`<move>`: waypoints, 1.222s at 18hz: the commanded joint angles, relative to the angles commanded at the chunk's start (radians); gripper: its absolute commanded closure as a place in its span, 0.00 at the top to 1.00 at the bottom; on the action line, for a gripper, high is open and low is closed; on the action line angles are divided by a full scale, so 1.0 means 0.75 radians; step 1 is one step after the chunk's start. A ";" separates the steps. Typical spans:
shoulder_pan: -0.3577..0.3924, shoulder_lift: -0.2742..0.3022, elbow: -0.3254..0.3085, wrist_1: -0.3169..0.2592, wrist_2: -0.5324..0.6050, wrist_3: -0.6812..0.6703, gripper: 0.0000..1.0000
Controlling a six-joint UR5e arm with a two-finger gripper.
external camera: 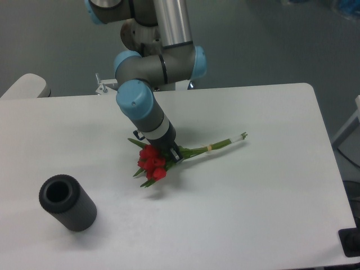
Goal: Place the flowers on the table
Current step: 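Lower the tulip bouquet onto the table, stems lying flat, then open the gripper to release the tulip bouquet, then lift the open gripper up away from the tulips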
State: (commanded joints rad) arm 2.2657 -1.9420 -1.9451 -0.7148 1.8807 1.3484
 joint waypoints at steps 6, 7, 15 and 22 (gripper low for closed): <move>0.006 -0.027 0.029 0.006 0.002 0.000 0.98; 0.006 -0.025 0.035 0.006 0.002 0.000 0.99; 0.004 0.051 0.329 -0.033 0.002 -0.002 1.00; 0.014 -0.031 0.734 -0.190 -0.168 -0.067 1.00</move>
State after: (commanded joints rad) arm 2.2764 -1.9650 -1.3946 -0.8574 1.7551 1.2978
